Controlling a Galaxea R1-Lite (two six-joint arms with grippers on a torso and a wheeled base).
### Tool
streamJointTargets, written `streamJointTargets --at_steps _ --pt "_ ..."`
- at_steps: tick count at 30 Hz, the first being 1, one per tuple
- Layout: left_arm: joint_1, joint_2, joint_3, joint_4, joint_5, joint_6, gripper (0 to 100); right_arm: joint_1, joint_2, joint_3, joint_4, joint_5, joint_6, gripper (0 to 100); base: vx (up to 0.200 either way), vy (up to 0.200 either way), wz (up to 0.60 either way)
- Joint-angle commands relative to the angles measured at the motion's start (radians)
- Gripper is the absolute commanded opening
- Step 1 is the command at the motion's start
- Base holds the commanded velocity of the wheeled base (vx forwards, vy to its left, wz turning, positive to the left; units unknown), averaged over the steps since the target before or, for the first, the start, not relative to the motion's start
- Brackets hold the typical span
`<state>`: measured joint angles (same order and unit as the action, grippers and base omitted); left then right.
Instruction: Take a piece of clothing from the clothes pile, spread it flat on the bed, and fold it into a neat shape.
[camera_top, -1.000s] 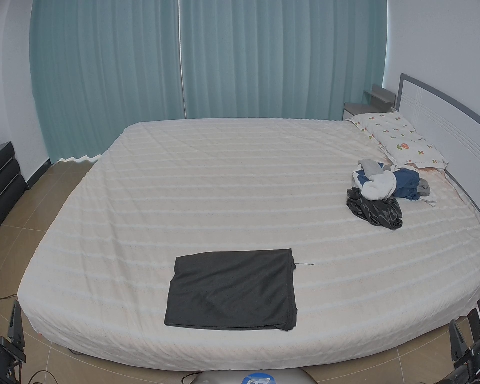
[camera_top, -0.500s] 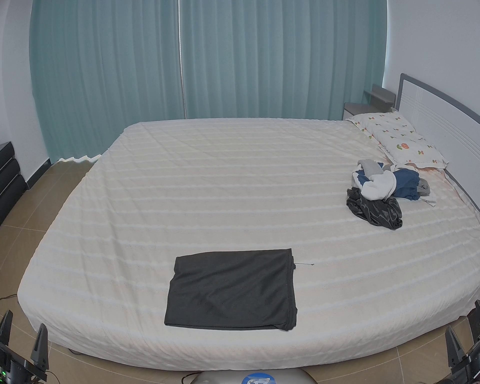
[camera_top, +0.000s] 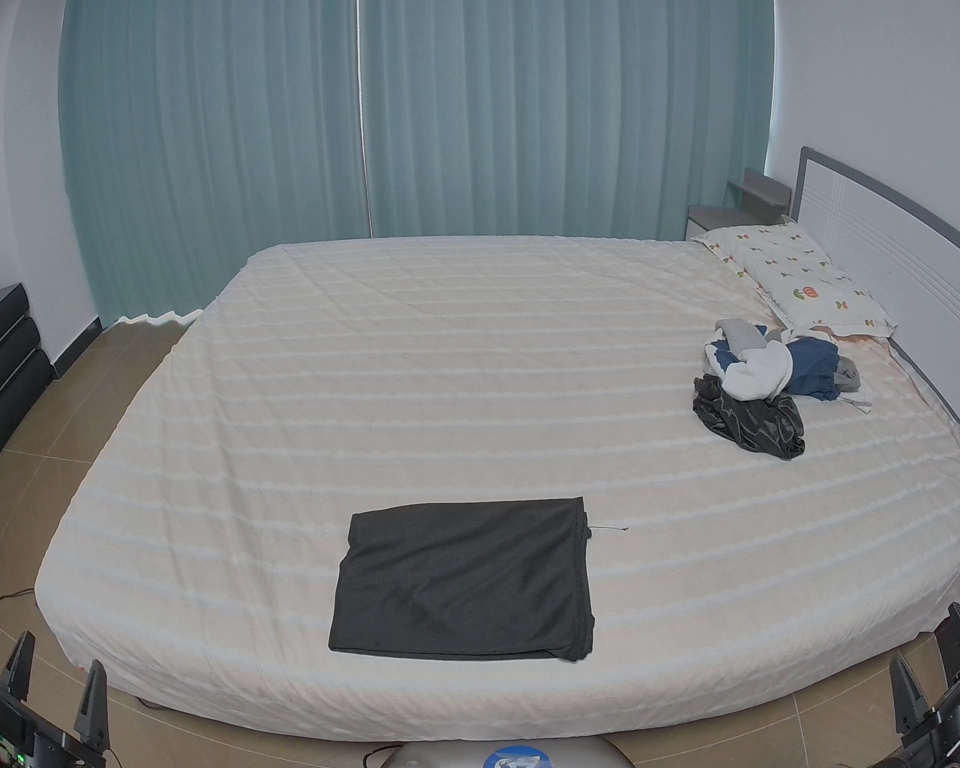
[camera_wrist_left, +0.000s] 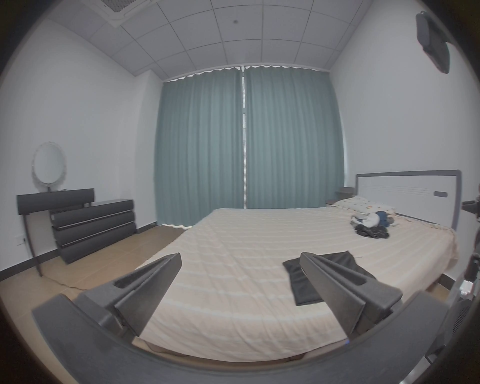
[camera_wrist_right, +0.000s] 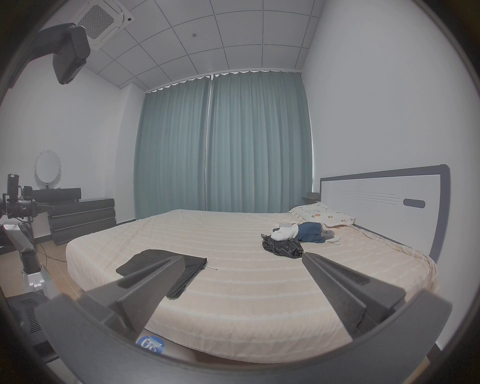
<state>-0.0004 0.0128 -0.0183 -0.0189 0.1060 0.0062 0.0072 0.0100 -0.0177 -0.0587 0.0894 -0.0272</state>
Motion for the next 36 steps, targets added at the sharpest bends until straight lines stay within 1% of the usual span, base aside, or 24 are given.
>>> streamJointTargets --at_steps 1,4,10,13,14,15,16,19,20,21,22,23,25,26,27,29,31,32,33,34,35,36 --pt "0.0 -0.011 0.011 0.01 -0.074 0.003 100 0.0 -0.01 0.018 -0.01 -0.02 -0.01 100 0.0 0.0 0.0" --pt "-0.001 -0.013 0.017 0.02 -0.089 0.001 100 0.0 -0.01 0.018 0.0 -0.01 -0.023 100 0.0 0.0 0.0" --pt "-0.001 -0.013 0.018 0.024 -0.078 0.009 100 0.0 -0.01 0.005 0.036 -0.003 -0.003 100 0.0 0.0 0.0" --pt "-0.001 -0.013 0.018 0.024 -0.077 0.008 100 0.0 -0.007 -0.001 0.062 -0.042 -0.002 100 0.0 0.0 0.0" --pt "-0.001 -0.013 0.018 0.024 -0.077 0.008 100 0.0 -0.007 -0.001 0.062 -0.042 -0.002 100 0.0 0.0 0.0" --pt "-0.001 -0.013 0.018 0.022 -0.077 0.008 100 0.002 -0.01 -0.01 0.076 -0.138 -0.003 100 0.0 0.0 0.0" --pt "0.0 -0.013 0.018 0.022 -0.077 0.008 100 0.002 -0.01 -0.011 0.079 -0.181 -0.008 100 0.0 0.0 0.0" --pt "-0.001 -0.013 0.018 0.022 -0.077 0.008 100 0.002 -0.01 -0.007 0.069 -0.2 -0.014 100 0.0 0.0 0.0" --pt "-0.001 -0.013 0.018 0.022 -0.077 0.009 100 0.0 -0.01 -0.005 0.068 -0.105 0.001 100 0.0 0.0 0.0" --pt "-0.001 -0.013 0.018 0.022 -0.077 0.006 100 0.0 -0.01 -0.005 0.066 -0.04 0.03 100 0.0 0.0 0.0" --pt "-0.001 -0.013 0.018 0.022 -0.078 0.005 100 0.0 -0.01 -0.005 0.066 -0.042 0.041 100 0.0 0.0 0.0" --pt "-0.001 -0.013 0.018 0.022 -0.078 0.001 100 0.0 -0.01 -0.007 0.069 -0.059 0.04 100 0.0 0.0 0.0" --pt "-0.001 -0.013 0.018 0.022 -0.078 0.001 100 0.0 -0.01 -0.007 0.065 -0.074 0.001 100 0.0 0.0 0.0" --pt "-0.001 -0.013 0.018 0.022 -0.078 0.001 100 0.0 -0.01 -0.004 0.057 -0.062 -0.034 100 0.0 0.0 0.0" --pt "-0.001 -0.013 0.018 0.022 -0.078 0.001 100 0.0 -0.01 0.004 0.033 -0.023 -0.071 100 0.0 0.0 0.0" --pt "-0.001 -0.013 0.018 0.022 -0.078 0.001 100 0.0 -0.01 0.018 -0.024 0.039 -0.094 100 0.0 0.0 0.0" --pt "-0.001 -0.013 0.018 0.022 -0.078 0.001 100 0.0 -0.01 0.013 -0.075 0.075 -0.095 100 0.0 0.0 0.0" --pt "-0.001 -0.013 0.018 0.022 -0.078 0.001 100 0.0 -0.01 0.012 -0.075 0.073 -0.094 100 0.0 0.0 0.0" --pt "-0.001 -0.013 0.018 0.022 -0.078 0.001 100 0.0 -0.01 0.015 -0.024 0.058 -0.085 100 0.0 0.0 0.0" --pt "-0.001 -0.013 0.018 0.022 -0.078 0.001 100 0.0 -0.01 0.005 0.023 0.066 -0.071 100 0.0 0.0 0.0" --pt "-0.001 -0.013 0.018 0.022 -0.078 0.001 100 -0.001 -0.01 -0.028 0.123 0.059 0.018 100 0.0 0.0 0.0" --pt "-0.001 -0.013 0.018 0.022 -0.078 0.001 100 -0.007 -0.007 -0.038 0.142 0.058 0.044 100 0.0 0.0 0.0"
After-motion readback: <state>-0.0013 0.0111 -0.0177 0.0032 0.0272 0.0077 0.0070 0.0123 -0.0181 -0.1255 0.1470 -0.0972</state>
